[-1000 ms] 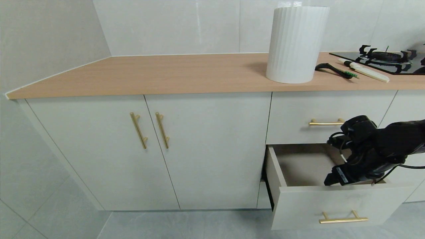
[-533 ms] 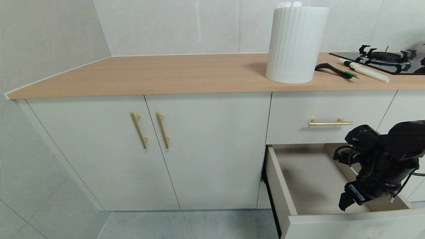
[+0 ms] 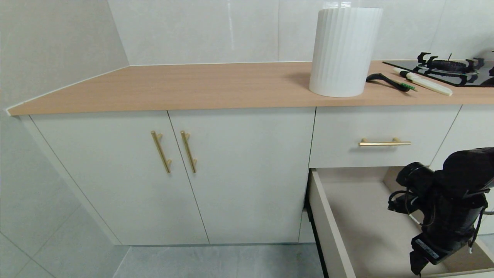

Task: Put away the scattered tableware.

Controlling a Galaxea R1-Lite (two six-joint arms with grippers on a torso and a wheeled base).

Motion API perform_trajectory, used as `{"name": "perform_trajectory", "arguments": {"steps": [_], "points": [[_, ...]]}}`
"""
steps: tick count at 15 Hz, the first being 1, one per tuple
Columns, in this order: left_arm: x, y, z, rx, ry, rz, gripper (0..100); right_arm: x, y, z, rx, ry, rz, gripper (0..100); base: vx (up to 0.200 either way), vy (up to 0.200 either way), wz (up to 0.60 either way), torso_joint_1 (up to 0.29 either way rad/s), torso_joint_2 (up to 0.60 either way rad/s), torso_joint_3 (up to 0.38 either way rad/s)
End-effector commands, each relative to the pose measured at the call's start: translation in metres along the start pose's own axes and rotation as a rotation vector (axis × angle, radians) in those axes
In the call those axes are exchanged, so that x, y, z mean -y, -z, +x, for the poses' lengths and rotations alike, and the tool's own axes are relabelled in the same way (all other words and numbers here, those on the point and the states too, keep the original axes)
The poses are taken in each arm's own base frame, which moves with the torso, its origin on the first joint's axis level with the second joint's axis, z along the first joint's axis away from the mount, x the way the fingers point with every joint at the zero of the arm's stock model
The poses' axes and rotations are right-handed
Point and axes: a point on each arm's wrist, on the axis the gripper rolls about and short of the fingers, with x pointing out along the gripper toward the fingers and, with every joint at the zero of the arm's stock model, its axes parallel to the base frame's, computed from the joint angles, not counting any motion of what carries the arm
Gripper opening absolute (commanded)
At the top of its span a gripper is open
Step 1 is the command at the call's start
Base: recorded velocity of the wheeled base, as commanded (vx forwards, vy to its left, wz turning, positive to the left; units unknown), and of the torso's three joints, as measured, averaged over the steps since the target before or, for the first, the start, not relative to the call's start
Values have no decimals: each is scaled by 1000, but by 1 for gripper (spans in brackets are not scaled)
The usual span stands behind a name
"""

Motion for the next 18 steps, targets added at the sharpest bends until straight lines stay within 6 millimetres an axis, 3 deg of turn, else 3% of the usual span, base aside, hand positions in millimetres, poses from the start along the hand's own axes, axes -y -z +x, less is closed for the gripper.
{"name": "perform_trajectory", "arguments": {"steps": [1, 5, 7, 12, 15, 16, 17, 18], "points": [[0, 0, 0, -1, 0, 0, 100, -10, -4, 9, -52, 2, -47, 100, 0, 0, 0, 0, 0, 0], [0, 0, 0, -1, 0, 0, 100, -16, -3, 13, -79, 71, -76, 100, 0, 0, 0, 0, 0, 0], [0, 0, 0, -1, 0, 0, 100, -12, 3, -9, 11, 76, -46, 100, 0, 0, 0, 0, 0, 0], [0, 0, 0, -1, 0, 0, 100, 12, 66, -134, 579, 75, 97, 100, 0, 0, 0, 0, 0, 0], [0, 0, 0, -1, 0, 0, 100, 36, 53, -201, 932, 134, 206, 100, 0, 0, 0, 0, 0, 0], [0, 0, 0, -1, 0, 0, 100, 39, 48, -208, 959, 139, 214, 100, 0, 0, 0, 0, 0, 0], [0, 0, 0, -1, 0, 0, 100, 48, 35, -227, 1030, 151, 246, 100, 0, 0, 0, 0, 0, 0], [0, 0, 0, -1, 0, 0, 100, 52, 30, -229, 1035, 158, 260, 100, 0, 0, 0, 0, 0, 0]]}}
